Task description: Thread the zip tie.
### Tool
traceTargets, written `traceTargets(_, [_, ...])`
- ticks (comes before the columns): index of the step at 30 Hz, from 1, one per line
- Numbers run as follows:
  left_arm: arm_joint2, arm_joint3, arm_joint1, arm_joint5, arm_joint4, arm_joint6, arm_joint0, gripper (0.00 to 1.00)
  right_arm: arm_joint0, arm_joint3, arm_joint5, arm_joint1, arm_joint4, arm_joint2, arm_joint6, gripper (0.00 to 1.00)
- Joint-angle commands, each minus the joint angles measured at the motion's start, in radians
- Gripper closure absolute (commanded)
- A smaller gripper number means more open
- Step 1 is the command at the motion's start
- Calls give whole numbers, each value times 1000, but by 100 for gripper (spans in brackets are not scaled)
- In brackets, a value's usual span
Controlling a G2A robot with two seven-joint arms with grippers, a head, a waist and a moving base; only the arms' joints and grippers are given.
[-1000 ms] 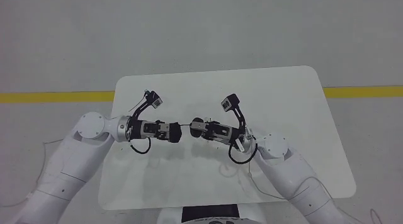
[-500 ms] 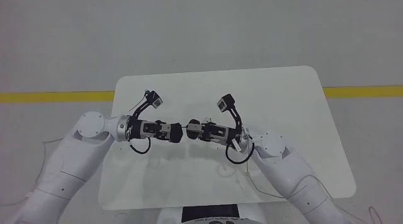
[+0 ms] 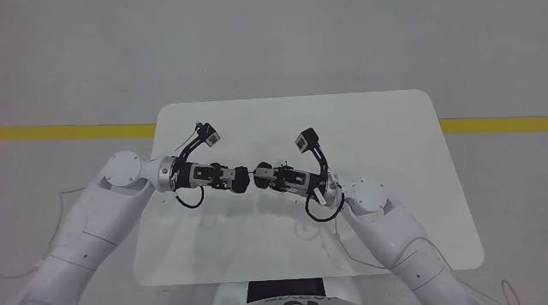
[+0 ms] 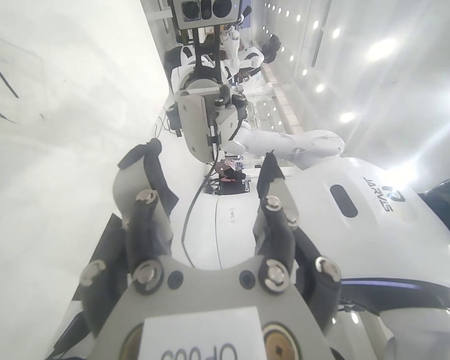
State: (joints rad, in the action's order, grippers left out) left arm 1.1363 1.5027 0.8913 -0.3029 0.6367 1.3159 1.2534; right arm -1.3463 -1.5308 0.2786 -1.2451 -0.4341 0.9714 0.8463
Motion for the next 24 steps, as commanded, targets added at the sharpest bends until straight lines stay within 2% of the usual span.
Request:
traceTargets(1, [-1, 0, -1, 0, -2, -1, 1, 51, 0, 2, -4, 1, 3, 1, -1, 100])
traceTargets(24, [-9, 5, -6, 8, -25, -25, 2, 69, 9, 10, -36, 3, 36, -19, -6, 100])
